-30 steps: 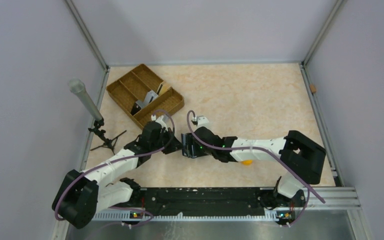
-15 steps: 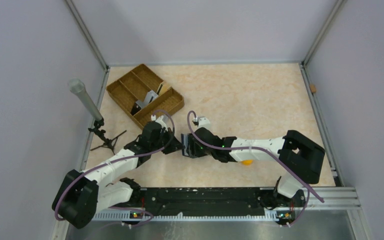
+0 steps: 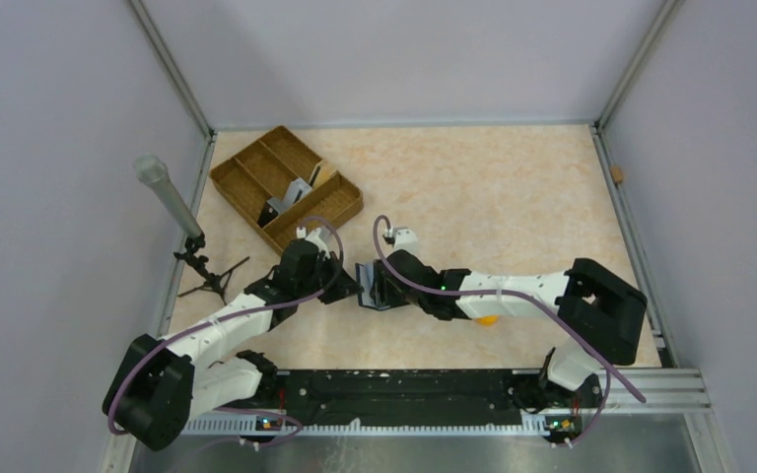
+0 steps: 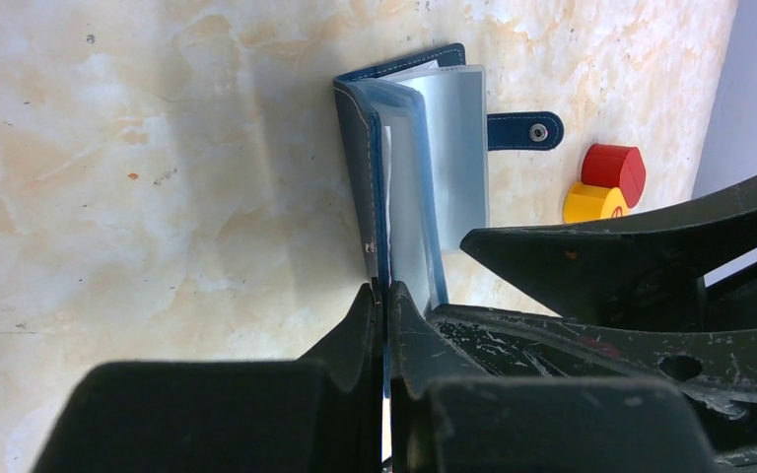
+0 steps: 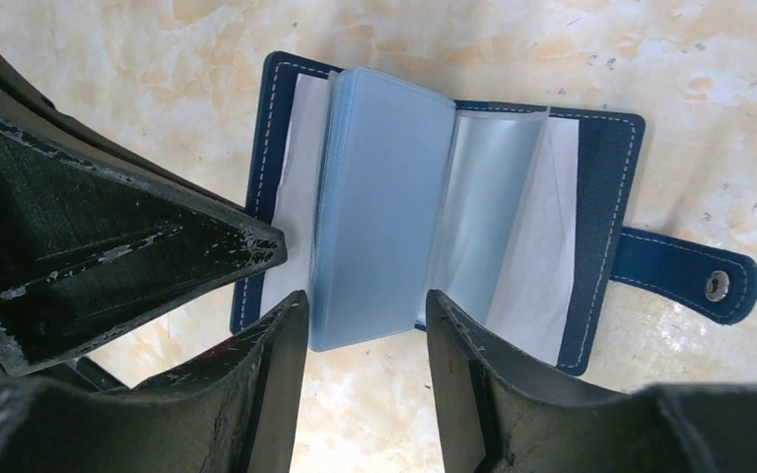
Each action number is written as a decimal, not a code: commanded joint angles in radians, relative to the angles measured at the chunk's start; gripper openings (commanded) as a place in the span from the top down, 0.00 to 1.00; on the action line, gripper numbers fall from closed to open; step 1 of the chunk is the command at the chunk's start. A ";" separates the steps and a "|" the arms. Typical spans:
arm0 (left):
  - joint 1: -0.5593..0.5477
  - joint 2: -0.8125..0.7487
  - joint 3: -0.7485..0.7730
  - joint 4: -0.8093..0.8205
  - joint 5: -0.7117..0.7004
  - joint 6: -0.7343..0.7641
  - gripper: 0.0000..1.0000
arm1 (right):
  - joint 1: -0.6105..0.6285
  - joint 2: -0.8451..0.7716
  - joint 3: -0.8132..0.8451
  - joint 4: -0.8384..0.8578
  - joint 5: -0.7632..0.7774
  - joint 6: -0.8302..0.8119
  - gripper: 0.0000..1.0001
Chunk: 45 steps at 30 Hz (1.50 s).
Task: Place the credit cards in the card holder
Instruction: Open the card holder at the center of the board.
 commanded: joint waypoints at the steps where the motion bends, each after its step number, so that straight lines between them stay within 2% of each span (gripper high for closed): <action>1: -0.003 -0.015 -0.005 0.003 -0.012 -0.001 1.00 | 0.013 -0.048 -0.008 -0.021 0.053 0.020 0.54; 8: -0.002 -0.019 -0.006 0.003 -0.013 -0.003 1.00 | 0.013 -0.066 -0.021 0.007 0.030 0.011 0.47; 13: -0.003 -0.019 -0.008 0.003 -0.011 -0.002 1.00 | 0.014 -0.067 -0.027 0.013 0.025 0.014 0.46; 22: -0.002 -0.021 -0.009 0.016 -0.004 -0.002 1.00 | 0.014 -0.021 -0.032 0.002 0.044 0.026 0.62; 32: -0.002 -0.002 -0.010 0.022 0.006 0.001 1.00 | 0.014 0.036 -0.030 0.019 0.032 0.025 0.68; 34: -0.002 0.010 -0.007 0.056 0.011 0.001 0.90 | 0.013 0.042 -0.028 0.019 0.027 0.023 0.68; 37: -0.001 0.032 0.000 0.071 0.018 0.003 0.75 | 0.013 0.042 -0.024 0.019 0.014 0.010 0.65; 38: -0.002 0.040 0.001 0.075 0.018 0.004 0.73 | 0.014 0.037 -0.022 0.043 0.010 0.004 0.62; 42: -0.002 0.075 0.009 0.088 0.012 0.013 0.72 | 0.014 0.014 -0.020 0.052 0.002 -0.007 0.54; 45: -0.001 0.106 0.013 0.090 0.000 0.021 0.81 | 0.014 -0.009 -0.021 0.045 0.008 -0.006 0.50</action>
